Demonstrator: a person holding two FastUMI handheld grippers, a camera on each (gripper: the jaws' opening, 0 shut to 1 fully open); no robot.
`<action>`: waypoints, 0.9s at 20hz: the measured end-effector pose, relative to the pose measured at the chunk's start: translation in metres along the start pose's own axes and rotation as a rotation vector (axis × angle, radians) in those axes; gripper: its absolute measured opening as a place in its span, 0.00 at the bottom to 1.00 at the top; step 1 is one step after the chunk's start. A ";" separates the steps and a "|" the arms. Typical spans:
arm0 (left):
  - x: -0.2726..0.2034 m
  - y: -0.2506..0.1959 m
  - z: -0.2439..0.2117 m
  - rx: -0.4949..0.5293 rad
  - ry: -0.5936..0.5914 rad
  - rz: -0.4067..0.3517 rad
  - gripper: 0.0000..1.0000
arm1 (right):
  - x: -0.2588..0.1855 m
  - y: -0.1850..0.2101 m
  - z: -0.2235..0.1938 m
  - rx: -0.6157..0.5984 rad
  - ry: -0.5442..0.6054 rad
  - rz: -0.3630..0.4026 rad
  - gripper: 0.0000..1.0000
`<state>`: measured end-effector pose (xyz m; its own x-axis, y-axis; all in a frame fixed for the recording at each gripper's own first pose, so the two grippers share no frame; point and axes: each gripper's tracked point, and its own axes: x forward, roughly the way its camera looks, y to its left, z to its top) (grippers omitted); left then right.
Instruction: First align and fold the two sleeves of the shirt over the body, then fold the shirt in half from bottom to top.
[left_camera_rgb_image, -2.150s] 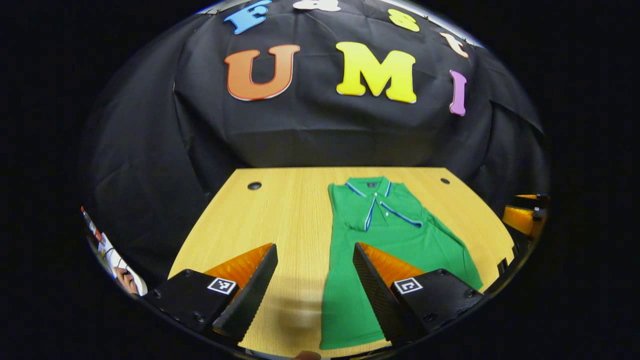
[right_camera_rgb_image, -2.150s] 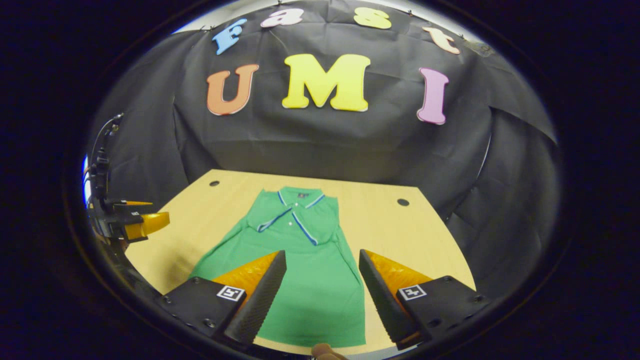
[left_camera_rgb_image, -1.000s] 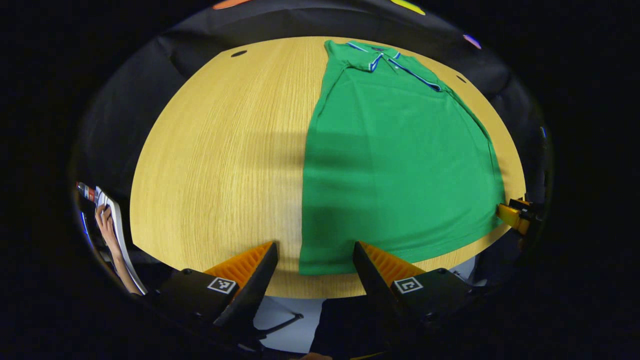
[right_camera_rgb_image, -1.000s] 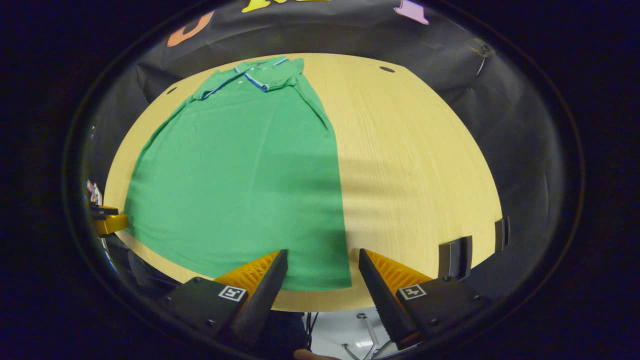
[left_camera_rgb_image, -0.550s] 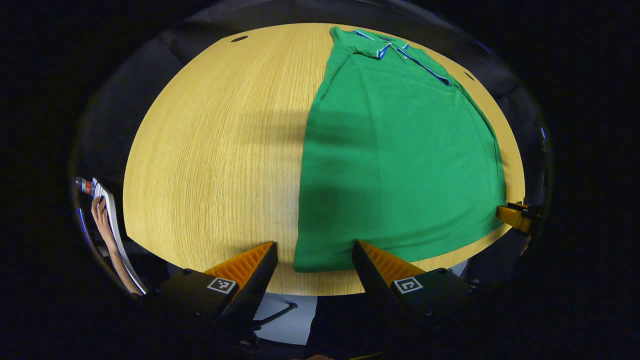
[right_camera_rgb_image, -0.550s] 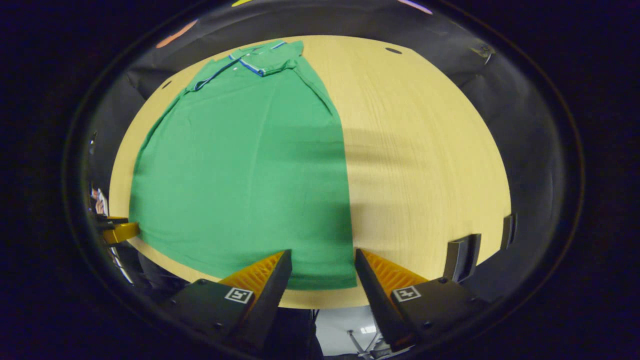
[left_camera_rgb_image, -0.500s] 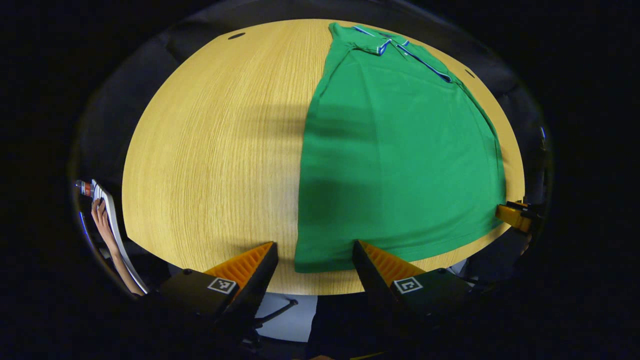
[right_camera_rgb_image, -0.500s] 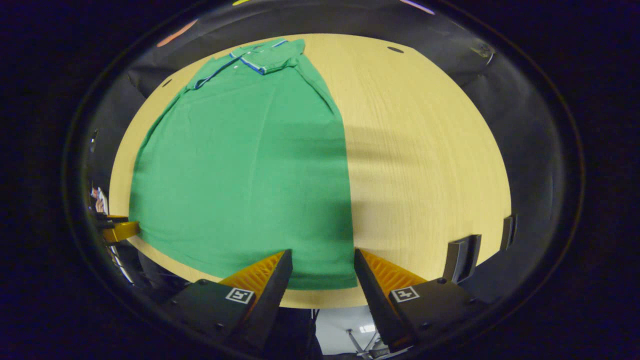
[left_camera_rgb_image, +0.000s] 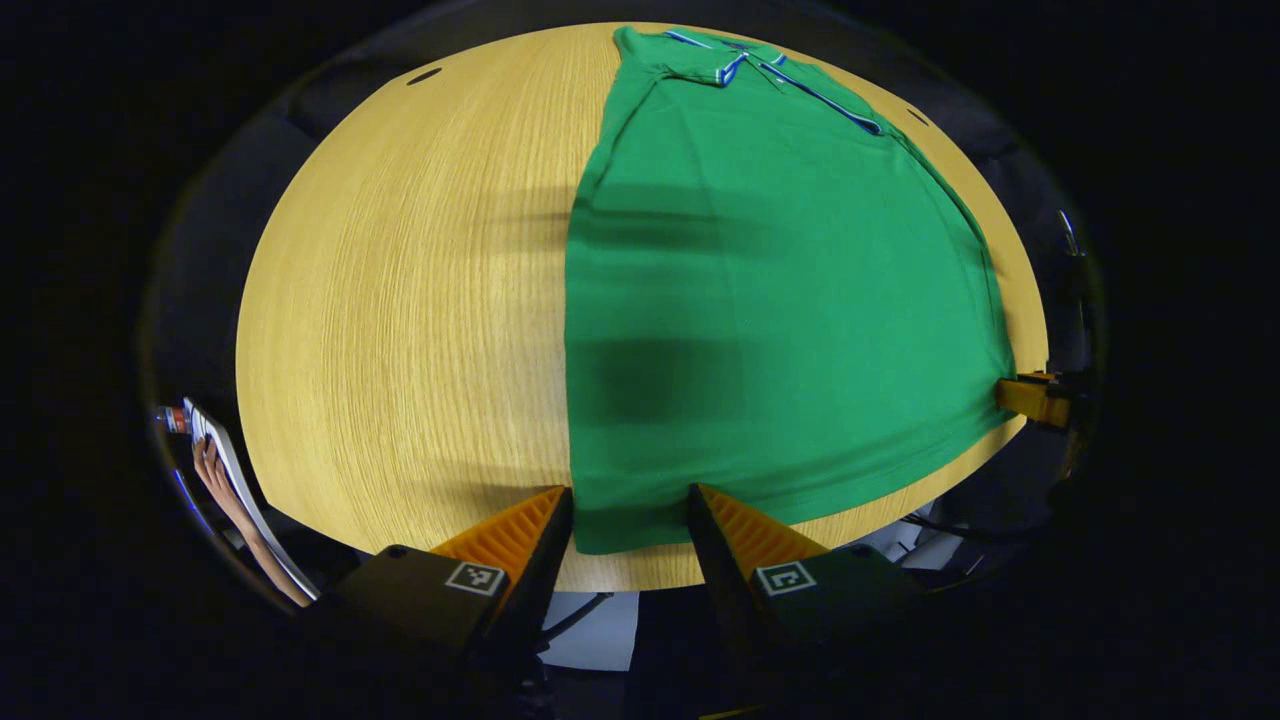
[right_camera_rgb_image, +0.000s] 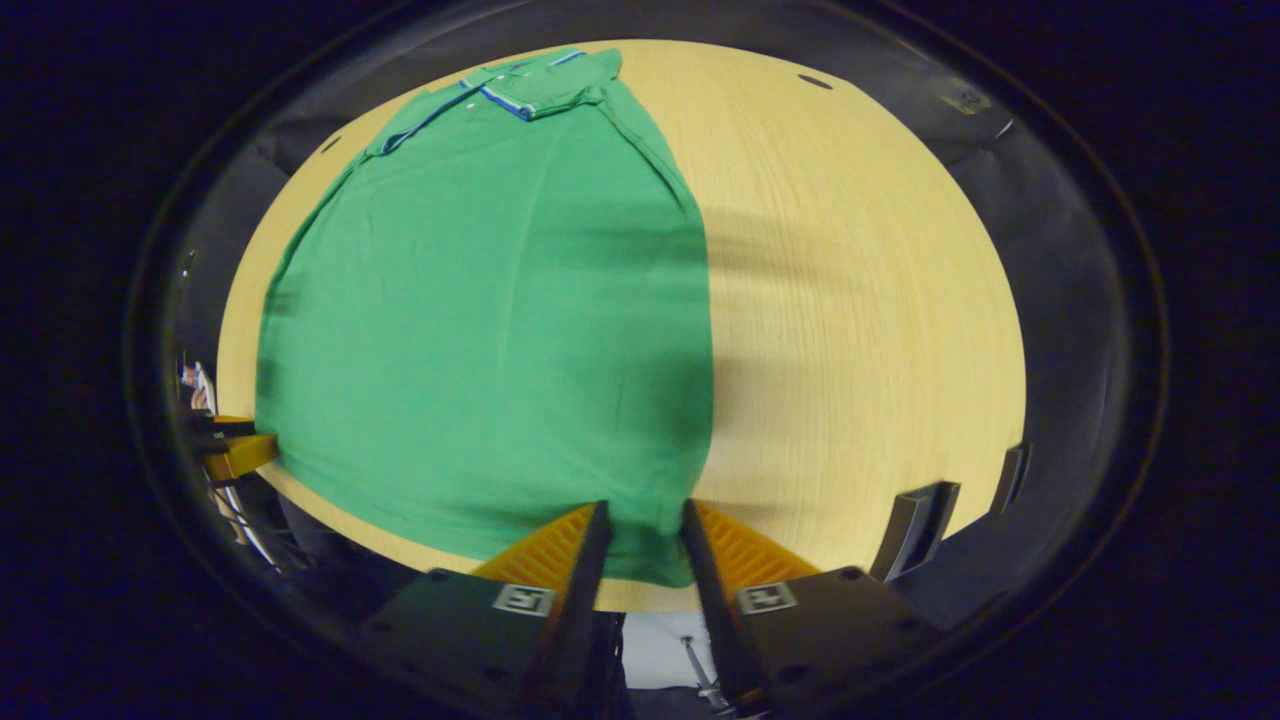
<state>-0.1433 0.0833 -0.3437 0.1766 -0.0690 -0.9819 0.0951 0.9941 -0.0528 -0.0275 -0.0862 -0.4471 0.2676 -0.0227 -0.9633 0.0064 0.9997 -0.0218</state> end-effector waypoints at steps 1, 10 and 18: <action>0.000 -0.001 0.001 0.006 -0.004 -0.001 0.76 | 0.000 0.001 0.000 -0.010 0.002 0.004 0.41; 0.002 -0.014 0.005 0.010 -0.027 -0.001 0.41 | 0.001 0.001 0.003 -0.078 -0.015 0.008 0.30; 0.001 -0.023 0.008 0.075 -0.101 0.003 0.03 | -0.001 0.002 0.001 -0.145 -0.076 0.031 0.03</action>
<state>-0.1378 0.0595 -0.3421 0.2739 -0.0779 -0.9586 0.1672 0.9854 -0.0323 -0.0270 -0.0845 -0.4459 0.3378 0.0134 -0.9411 -0.1402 0.9895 -0.0362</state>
